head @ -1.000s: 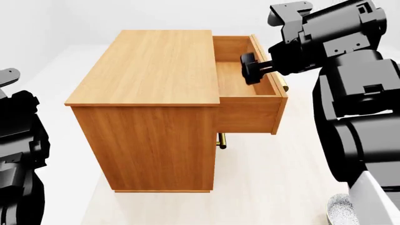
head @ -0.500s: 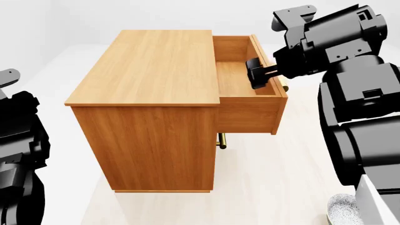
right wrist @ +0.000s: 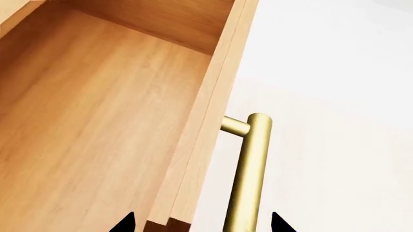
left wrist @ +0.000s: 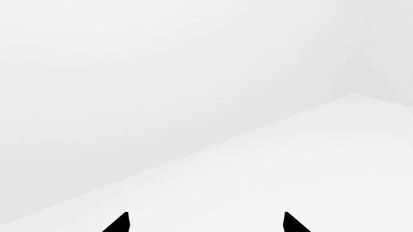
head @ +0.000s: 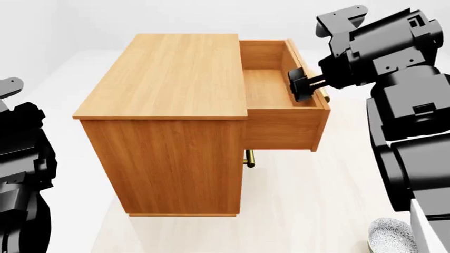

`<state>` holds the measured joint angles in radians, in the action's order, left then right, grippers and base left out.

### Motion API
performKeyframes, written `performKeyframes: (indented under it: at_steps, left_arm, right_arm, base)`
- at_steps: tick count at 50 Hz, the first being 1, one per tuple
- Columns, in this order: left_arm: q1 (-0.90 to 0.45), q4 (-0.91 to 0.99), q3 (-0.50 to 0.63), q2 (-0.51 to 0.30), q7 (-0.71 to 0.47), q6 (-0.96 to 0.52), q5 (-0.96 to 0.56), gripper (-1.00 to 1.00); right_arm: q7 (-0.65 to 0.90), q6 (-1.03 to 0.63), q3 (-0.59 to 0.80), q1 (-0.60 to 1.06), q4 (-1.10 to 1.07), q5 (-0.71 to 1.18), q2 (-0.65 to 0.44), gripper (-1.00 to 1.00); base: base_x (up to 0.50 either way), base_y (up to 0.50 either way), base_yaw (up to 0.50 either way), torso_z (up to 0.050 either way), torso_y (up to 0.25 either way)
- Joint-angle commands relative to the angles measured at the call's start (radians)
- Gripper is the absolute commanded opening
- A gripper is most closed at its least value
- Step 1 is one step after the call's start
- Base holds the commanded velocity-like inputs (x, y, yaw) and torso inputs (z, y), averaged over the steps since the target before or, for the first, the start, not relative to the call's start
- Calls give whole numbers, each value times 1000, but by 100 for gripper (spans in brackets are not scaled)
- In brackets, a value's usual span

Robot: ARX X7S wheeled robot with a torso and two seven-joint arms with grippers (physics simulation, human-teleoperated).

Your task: Open the top drawer of the cabinet and put the bowl in it.

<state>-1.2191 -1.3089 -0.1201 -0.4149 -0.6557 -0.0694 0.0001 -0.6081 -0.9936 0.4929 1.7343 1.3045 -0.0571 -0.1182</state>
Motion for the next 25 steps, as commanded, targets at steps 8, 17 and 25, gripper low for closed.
performKeyframes:
  at_steps: [8, 17, 25]
  left_arm:
    - [2, 0, 0, 2, 1, 1, 0, 100]
    - [3, 0, -1, 3, 1, 2, 0, 100]
    - [4, 0, 2, 4, 0, 2, 0, 100]
  right_arm:
    - [70, 20, 112, -19, 4, 3, -42, 100]
    - [83, 18, 140, -9, 4, 20, -70, 100]
    - [90, 11, 144, 8, 4, 38, -89, 100]
  base:
    - [0, 0, 0, 0, 0]
    - [0, 0, 0, 0, 0]
    - [0, 0, 0, 0, 0]
